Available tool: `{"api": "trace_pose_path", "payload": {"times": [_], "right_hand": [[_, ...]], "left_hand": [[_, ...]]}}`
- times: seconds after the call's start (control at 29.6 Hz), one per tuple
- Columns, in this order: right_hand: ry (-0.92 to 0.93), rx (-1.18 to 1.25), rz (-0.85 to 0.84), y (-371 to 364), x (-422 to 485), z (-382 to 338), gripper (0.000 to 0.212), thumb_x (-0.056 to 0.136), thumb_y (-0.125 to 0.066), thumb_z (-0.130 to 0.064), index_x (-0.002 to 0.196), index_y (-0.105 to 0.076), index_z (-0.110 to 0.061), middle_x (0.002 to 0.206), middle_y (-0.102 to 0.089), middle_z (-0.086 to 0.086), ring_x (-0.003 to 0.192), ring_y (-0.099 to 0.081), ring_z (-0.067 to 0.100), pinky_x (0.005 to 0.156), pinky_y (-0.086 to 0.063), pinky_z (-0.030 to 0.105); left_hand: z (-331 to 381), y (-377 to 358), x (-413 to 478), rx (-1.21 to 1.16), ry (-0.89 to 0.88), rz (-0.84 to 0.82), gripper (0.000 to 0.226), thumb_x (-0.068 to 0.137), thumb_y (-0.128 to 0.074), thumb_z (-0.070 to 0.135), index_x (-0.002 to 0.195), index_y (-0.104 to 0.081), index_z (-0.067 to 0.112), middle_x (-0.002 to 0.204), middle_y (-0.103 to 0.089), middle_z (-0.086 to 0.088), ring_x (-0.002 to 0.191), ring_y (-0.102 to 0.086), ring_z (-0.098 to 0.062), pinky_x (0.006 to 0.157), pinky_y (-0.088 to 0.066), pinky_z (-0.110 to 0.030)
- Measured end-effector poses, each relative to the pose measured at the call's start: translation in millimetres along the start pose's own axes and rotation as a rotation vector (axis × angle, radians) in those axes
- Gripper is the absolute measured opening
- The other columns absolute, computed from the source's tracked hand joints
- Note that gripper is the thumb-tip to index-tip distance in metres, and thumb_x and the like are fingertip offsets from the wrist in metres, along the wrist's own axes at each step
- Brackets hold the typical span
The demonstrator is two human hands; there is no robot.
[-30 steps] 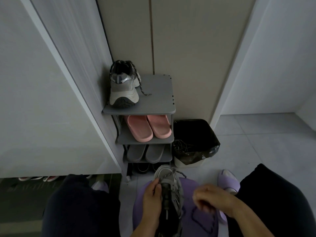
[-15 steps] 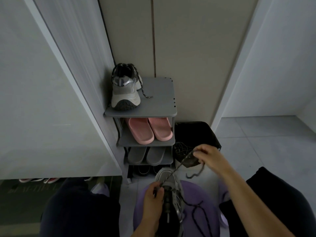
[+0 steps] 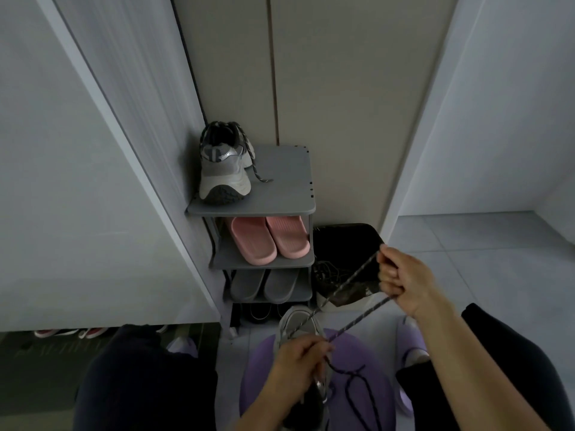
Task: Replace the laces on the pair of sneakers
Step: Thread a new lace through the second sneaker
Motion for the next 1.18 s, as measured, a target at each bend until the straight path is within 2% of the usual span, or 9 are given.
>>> {"api": "trace_pose_path", "payload": {"times": [0.1,0.17,0.34,0.44,0.64,0.74,0.91,1.05,1.18], "right_hand": [[0.015,-0.600,0.169,36,5,27,0.028,0.093,-0.050,-0.019,0.067,-0.054,-0.011,0.055,-0.048,0.003,0.048,-0.042,0.014,0.050,-0.047,0.027],[0.353,-1.117,0.144,19,-4,39,0.010,0.088,-0.057,-0.021,0.085,-0.062,-0.013,0.087,-0.060,0.006,0.081,-0.054,0.018,0.082,-0.051,0.035],[0.135,-0.889,-0.499,-71,-49,120,0.033,0.097,-0.044,-0.031,0.065,-0.048,-0.025,0.054,-0.053,-0.016,0.051,-0.046,-0.004,0.058,-0.036,0.013],[0.098,-0.872,-0.340,-70,-31,126,0.032,0.095,-0.045,-0.038,0.073,-0.046,-0.015,0.064,-0.046,-0.005,0.055,-0.042,0.003,0.052,-0.032,0.016],[0.030,-1.020,-0.347,-72,-30,155,0.026,0.086,-0.058,-0.026,0.098,-0.037,-0.019,0.082,-0.051,-0.009,0.073,-0.051,0.007,0.059,-0.037,0.012],[0.029,-0.978,-0.293,-70,-30,159,0.025,0.087,-0.057,-0.026,0.097,-0.035,-0.020,0.084,-0.050,-0.009,0.080,-0.050,0.010,0.056,-0.035,0.006],[0.026,-1.187,-0.364,-64,-21,147,0.032,0.093,-0.050,-0.034,0.064,-0.039,-0.025,0.067,-0.042,-0.009,0.060,-0.039,0.000,0.053,-0.032,0.014],[0.132,-1.194,-0.228,-67,-10,128,0.035,0.096,-0.041,-0.022,0.131,-0.043,-0.023,0.115,-0.062,0.007,0.104,-0.059,0.020,0.083,-0.044,0.028],[0.283,-1.378,-0.185,-82,-4,113,0.027,0.095,-0.043,-0.027,0.119,-0.053,-0.021,0.115,-0.063,0.007,0.105,-0.059,0.025,0.083,-0.046,0.033]], "left_hand": [[-6,7,-5,0.270,-0.059,-0.014,0.023,0.091,-0.054,0.019,0.070,-0.062,0.024,0.043,-0.056,0.006,0.046,-0.049,0.001,0.056,-0.040,-0.015],[-1,-8,-8,0.483,-0.146,-0.026,0.019,0.091,-0.053,0.024,0.075,-0.063,0.023,0.055,-0.061,0.000,0.052,-0.051,0.002,0.059,-0.039,-0.012],[3,15,-3,0.445,-0.153,0.198,0.008,0.088,-0.057,0.022,0.091,-0.065,0.022,0.082,-0.068,0.003,0.074,-0.060,-0.003,0.065,-0.042,-0.012],[-9,73,16,0.272,-0.030,0.407,0.010,0.083,-0.065,0.016,0.083,-0.057,0.023,0.079,-0.059,0.007,0.076,-0.058,-0.009,0.062,-0.041,-0.005],[-35,66,50,0.384,0.065,0.219,0.014,0.084,-0.062,0.008,0.074,-0.059,0.018,0.074,-0.059,0.005,0.076,-0.056,-0.010,0.063,-0.040,-0.006],[-19,88,52,0.111,0.046,0.406,0.020,0.088,-0.057,0.008,0.071,-0.057,0.019,0.074,-0.063,-0.006,0.076,-0.058,-0.019,0.074,-0.047,-0.027],[-47,46,20,0.057,0.113,0.188,0.039,0.086,-0.058,0.004,0.119,-0.043,0.019,0.114,-0.053,0.006,0.108,-0.051,-0.011,0.091,-0.040,-0.022],[-61,40,15,0.077,0.118,0.246,0.049,0.088,-0.047,0.004,0.135,-0.040,0.018,0.127,-0.054,-0.002,0.112,-0.053,-0.013,0.097,-0.045,-0.027],[-62,42,15,0.138,0.113,0.270,0.049,0.090,-0.042,0.003,0.138,-0.038,0.016,0.134,-0.050,-0.004,0.114,-0.049,-0.012,0.097,-0.041,-0.022]]}}
Point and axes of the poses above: each hand's wrist, its own x-axis towards the middle knuckle, its own y-axis out of the back of the hand, z = x × y, the point moved 9 cm from there along x, towards the middle knuckle
